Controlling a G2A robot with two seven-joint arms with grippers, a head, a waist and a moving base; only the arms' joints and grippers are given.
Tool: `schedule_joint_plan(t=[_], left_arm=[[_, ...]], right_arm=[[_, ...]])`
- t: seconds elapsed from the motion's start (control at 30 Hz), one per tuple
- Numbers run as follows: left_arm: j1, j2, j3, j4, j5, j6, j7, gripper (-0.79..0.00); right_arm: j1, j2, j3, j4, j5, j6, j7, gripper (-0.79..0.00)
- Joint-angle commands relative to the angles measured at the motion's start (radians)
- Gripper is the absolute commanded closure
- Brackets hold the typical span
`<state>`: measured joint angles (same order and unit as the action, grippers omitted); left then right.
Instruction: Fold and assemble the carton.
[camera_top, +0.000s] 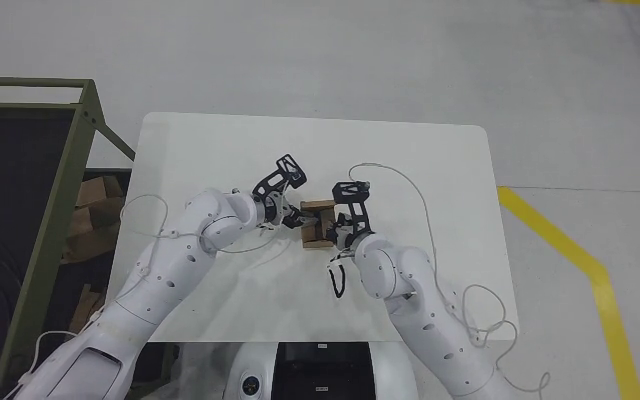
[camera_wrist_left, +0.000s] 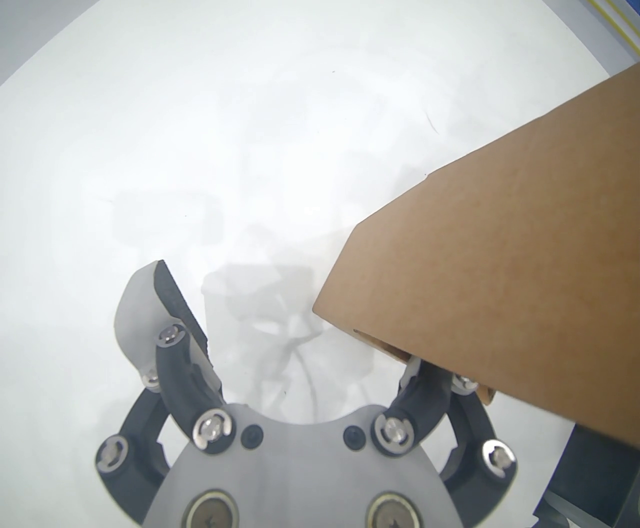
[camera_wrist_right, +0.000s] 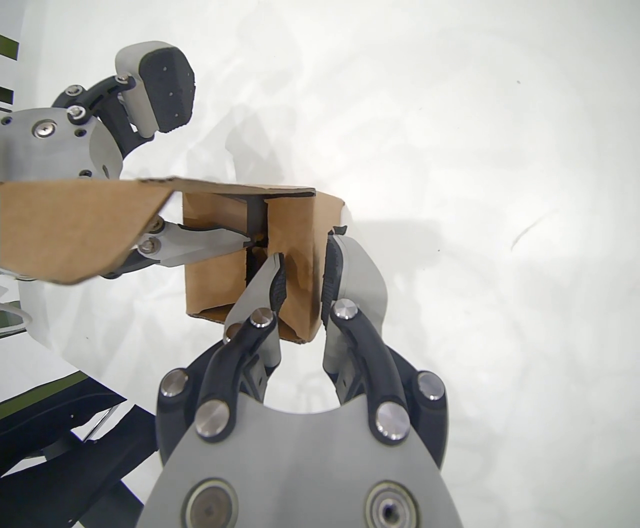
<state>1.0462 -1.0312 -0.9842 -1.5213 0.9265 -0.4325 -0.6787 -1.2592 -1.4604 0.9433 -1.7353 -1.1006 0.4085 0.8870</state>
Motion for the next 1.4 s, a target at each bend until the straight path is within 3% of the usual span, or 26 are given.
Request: schedule_joint_plan(t=[0.0, 0.63, 0.87, 0.93, 1.2, 1.37], left_arm=[[0.001, -0.001, -0.001, -0.004, 0.0, 0.002, -0.003, -0.785], [0.025, 0.003, -0.037, -0.049, 0.005, -0.006, -0.015, -0.785], [0.023, 0.025, -0.109, -0.038, -0.067, -0.158, -0.095, -0.785], [0.03, 0.031, -0.13, -0.04, -0.062, -0.166, -0.101, -0.785], [0.09, 0.045, -0.235, -0.057, -0.125, -0.064, -0.025, -0.785], [0.089, 0.037, -0.227, -0.056, -0.165, 0.035, -0.009, -0.785]], right_arm=[[0.003, -0.001, -0.002, 0.003, -0.003, 0.0, 0.002, -0.142], [0.012, -0.008, -0.01, 0.015, -0.015, 0.007, 0.013, -0.132], [0.007, -0.009, -0.002, 0.011, -0.017, 0.013, 0.005, -0.111], [0.006, -0.009, 0.001, 0.011, -0.017, 0.016, 0.003, -0.105], [0.001, -0.011, 0.008, 0.008, -0.019, 0.03, -0.01, -0.083], [-0.002, -0.013, 0.01, 0.006, -0.021, 0.036, -0.015, -0.08]])
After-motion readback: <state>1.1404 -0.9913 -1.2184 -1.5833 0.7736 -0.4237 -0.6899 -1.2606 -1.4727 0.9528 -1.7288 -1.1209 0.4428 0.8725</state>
